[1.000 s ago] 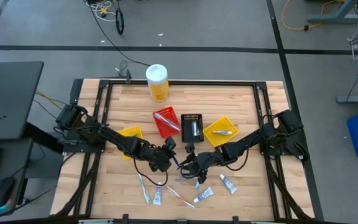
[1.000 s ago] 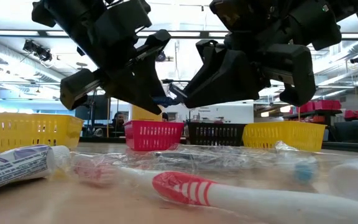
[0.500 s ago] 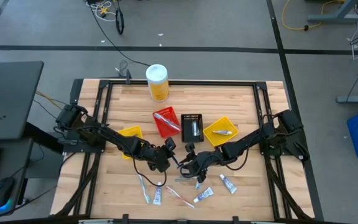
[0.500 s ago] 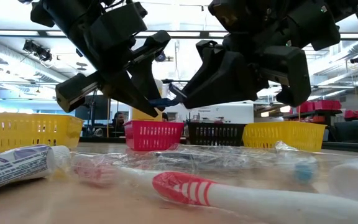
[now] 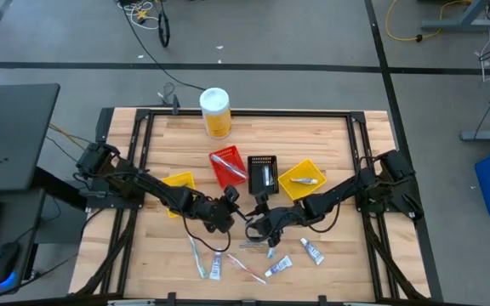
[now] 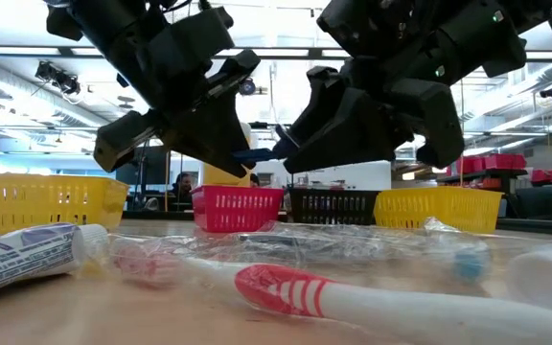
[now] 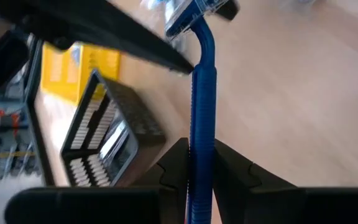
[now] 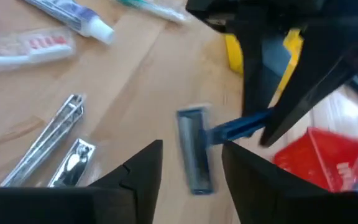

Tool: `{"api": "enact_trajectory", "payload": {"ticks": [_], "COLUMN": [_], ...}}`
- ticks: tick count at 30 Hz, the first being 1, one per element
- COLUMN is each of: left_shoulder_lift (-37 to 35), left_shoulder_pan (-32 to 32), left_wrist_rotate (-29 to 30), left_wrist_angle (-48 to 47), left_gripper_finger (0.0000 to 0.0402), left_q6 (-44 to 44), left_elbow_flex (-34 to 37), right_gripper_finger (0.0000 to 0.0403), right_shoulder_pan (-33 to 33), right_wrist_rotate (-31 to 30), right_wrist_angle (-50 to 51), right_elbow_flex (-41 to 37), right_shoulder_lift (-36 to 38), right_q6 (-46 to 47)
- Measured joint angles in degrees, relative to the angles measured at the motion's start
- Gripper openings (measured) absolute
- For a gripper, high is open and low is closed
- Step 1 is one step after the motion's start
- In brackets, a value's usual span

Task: Pick & Place Travel size toiletries
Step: Put the blue razor into the left yellow bin

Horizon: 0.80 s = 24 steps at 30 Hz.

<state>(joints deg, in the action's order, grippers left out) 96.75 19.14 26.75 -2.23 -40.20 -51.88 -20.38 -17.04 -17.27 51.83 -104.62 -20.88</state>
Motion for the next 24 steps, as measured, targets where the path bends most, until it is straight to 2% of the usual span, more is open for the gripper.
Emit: {"api": "enact_trajectory", "payload": {"ticks": [3,10,17,22,24], "left_shoulder_lift": [0.0,-0.14,-0.94,-0.94,-0.94], "left_shoulder_pan": [0.0,0.61,1.42,1.64,1.64], "left_wrist_rotate": [2.17,1.82,2.24,1.76,1.72], "left_wrist_angle": [0.04,-0.39,-1.8,-4.32,-6.21], "left_gripper_finger": [0.0063,0.0058,0.005,0.0051,0.0046], "left_q6": [1.55,2.54,6.76,9.58,9.82], "left_elbow_flex": [-0.04,-0.07,-0.07,-0.07,-0.04], "right_gripper_finger": [0.0186,0.0204,0.0218,0.0224,0.0227], "right_shoulder_pan": [-0.08,-1.3,-1.31,-2.11,-2.41], "right_wrist_rotate": [-1.56,-6.84,-7.98,-16.8,-17.91], "right_wrist_angle": [2.16,3.96,4.84,5.56,5.54], "right_elbow_flex": [0.0,-0.04,-0.04,-0.04,-0.04], "right_shoulder_lift": [0.0,0.0,0.0,0.0,0.0], "right_q6": [3.76,5.97,7.81,8.58,8.66]}}
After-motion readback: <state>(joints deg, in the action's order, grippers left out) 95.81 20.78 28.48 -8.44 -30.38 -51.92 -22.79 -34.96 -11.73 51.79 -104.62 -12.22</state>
